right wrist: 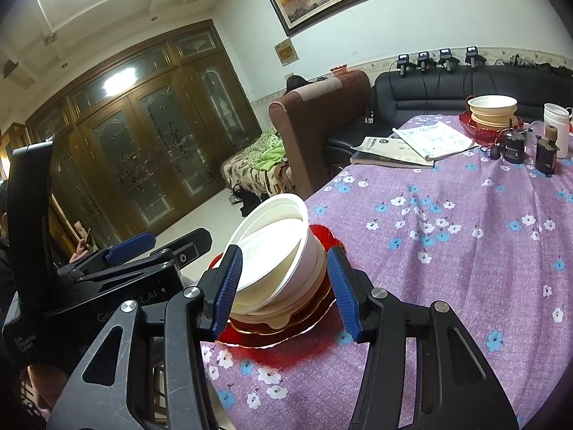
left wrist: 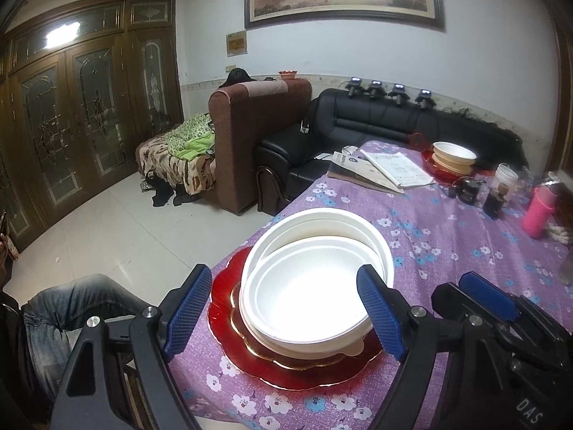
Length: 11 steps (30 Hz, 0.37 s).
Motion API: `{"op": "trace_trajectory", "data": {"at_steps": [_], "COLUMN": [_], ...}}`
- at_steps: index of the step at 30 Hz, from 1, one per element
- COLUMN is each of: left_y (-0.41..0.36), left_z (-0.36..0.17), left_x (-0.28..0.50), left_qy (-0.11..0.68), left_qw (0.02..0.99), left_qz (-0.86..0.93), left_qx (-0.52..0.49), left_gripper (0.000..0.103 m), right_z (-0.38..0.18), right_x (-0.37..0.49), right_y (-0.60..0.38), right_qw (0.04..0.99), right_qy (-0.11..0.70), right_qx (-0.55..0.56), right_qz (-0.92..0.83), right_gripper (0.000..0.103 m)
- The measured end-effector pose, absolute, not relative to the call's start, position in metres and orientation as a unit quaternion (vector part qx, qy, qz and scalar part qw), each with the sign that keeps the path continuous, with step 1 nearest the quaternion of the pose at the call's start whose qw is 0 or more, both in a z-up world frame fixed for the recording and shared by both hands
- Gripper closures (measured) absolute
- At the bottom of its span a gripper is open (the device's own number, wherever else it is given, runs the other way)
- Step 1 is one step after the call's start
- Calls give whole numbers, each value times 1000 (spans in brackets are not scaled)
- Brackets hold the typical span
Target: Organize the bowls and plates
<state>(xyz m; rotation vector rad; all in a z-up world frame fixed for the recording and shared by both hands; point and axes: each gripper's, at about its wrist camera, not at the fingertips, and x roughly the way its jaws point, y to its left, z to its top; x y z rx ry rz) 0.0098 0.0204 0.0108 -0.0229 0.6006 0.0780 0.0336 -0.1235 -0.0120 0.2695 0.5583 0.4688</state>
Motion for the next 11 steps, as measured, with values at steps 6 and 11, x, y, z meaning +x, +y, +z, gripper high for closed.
{"op": "trace_trajectory", "data": {"at_steps": [6,11], "left_y": [24,26], "left_z": [7,7], "left_x": [16,16], "left_qy": [308,305], "left_qw": [950,951], "left_qz": [30,45], "left_qx": [-27,-25], "left_gripper": [20,20], "right_z": [-13,-14], "right_x": [35,35], "right_y": [-121,-121], "right_qw": [923,924], "right_qy": [274,274], "right_qx": [134,135], "right_qz": [232,231], "right_gripper": [53,53]}}
